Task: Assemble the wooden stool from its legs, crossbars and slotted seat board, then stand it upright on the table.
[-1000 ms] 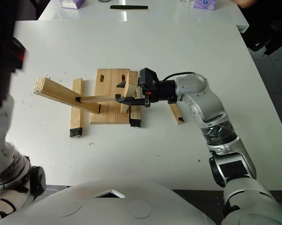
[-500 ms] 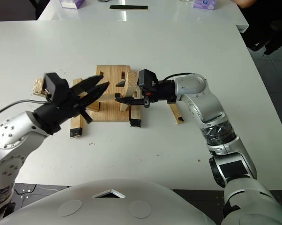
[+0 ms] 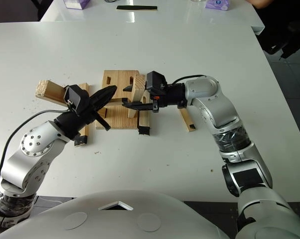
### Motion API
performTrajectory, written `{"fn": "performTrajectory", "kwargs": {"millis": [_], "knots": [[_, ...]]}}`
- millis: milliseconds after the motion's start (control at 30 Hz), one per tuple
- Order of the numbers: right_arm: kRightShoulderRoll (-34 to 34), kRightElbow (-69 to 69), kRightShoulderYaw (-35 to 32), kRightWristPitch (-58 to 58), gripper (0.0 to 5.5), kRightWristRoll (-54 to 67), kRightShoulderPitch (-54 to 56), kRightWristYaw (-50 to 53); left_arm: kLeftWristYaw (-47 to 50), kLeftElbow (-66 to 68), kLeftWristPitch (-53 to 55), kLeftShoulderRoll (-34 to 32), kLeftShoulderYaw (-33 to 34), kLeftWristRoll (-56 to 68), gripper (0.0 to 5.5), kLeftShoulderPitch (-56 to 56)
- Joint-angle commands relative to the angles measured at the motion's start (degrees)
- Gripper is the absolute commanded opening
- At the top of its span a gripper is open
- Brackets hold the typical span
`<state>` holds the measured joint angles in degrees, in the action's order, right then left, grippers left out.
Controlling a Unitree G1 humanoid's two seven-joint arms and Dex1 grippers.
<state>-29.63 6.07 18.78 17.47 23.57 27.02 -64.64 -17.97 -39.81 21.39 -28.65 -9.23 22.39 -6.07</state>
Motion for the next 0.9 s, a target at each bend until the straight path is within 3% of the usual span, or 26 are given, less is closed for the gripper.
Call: {"fn": "performTrajectory", "kwargs": {"millis": [33,567,900], "knots": [[-2.3,1.3,1.2,4.8,2.03,-0.1,0.2,-2.8,0.3,2.7,-1.2,2.1,-1.2,-3.1,0.0,-1.2],[-3.3,3.8,2.6,10.7,2.03,2.4,2.3,-6.1,2.8,13.0,-8.4,11.2,-4.7,-12.2,0.0,-2.2],[-2.4,2.9,3.6,10.3,2.03,-0.1,2.1,-3.9,0.0,13.6,-8.7,11.6,-4.4,-12.1,0.0,-3.4]]}}
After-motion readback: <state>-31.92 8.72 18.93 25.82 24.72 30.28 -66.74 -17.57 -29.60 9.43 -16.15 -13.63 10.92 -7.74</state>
